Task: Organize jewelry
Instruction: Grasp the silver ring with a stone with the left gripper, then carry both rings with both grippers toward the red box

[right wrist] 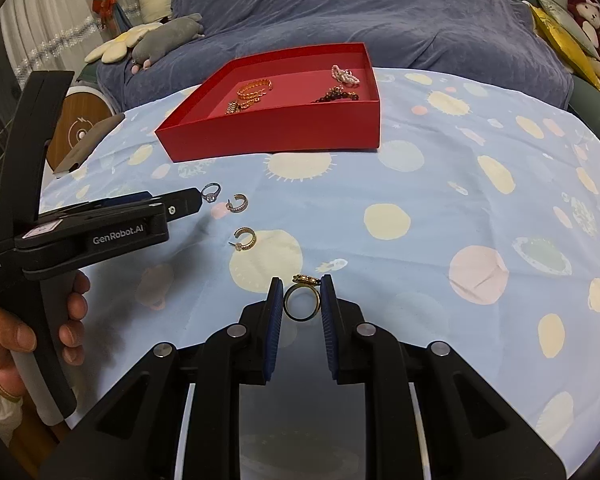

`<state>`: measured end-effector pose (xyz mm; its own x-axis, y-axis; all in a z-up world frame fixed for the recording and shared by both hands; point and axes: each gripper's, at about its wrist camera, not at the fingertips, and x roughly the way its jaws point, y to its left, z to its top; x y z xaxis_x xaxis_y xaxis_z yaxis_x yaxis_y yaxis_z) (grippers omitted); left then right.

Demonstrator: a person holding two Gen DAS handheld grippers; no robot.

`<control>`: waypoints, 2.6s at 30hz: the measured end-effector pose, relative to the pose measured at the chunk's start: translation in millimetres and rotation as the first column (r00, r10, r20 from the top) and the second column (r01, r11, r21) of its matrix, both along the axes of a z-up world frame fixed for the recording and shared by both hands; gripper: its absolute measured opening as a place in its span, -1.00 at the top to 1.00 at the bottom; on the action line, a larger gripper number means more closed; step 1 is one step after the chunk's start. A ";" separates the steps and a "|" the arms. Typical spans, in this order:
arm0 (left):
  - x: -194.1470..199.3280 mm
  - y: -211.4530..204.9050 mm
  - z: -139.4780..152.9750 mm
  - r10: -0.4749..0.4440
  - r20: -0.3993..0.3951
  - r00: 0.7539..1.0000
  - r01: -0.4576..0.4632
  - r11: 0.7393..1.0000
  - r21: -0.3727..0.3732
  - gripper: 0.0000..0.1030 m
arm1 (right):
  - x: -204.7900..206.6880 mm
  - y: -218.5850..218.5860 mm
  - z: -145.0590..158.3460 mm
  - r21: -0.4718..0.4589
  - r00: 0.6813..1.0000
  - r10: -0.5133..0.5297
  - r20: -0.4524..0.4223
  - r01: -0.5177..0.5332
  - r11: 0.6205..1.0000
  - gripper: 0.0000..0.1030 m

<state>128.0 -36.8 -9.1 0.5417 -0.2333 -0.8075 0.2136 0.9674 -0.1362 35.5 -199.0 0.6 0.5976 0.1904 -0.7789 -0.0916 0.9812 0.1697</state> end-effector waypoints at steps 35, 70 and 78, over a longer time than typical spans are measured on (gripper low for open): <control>5.2 -23.4 -13.4 -0.057 0.042 0.998 0.055 0.998 0.030 0.98 | 2.2 -16.5 14.3 0.065 0.998 -0.055 0.013 0.054 0.996 0.64; 18.0 -39.6 -13.8 -0.027 0.072 0.997 0.023 0.998 0.054 0.67 | 2.5 -22.7 19.1 0.087 0.998 -0.066 0.019 0.064 0.994 0.64; 13.8 -31.6 -11.9 -0.035 0.054 0.998 0.032 0.999 0.041 0.67 | 6.0 -14.0 24.8 0.089 0.998 -0.055 0.029 0.052 0.995 0.64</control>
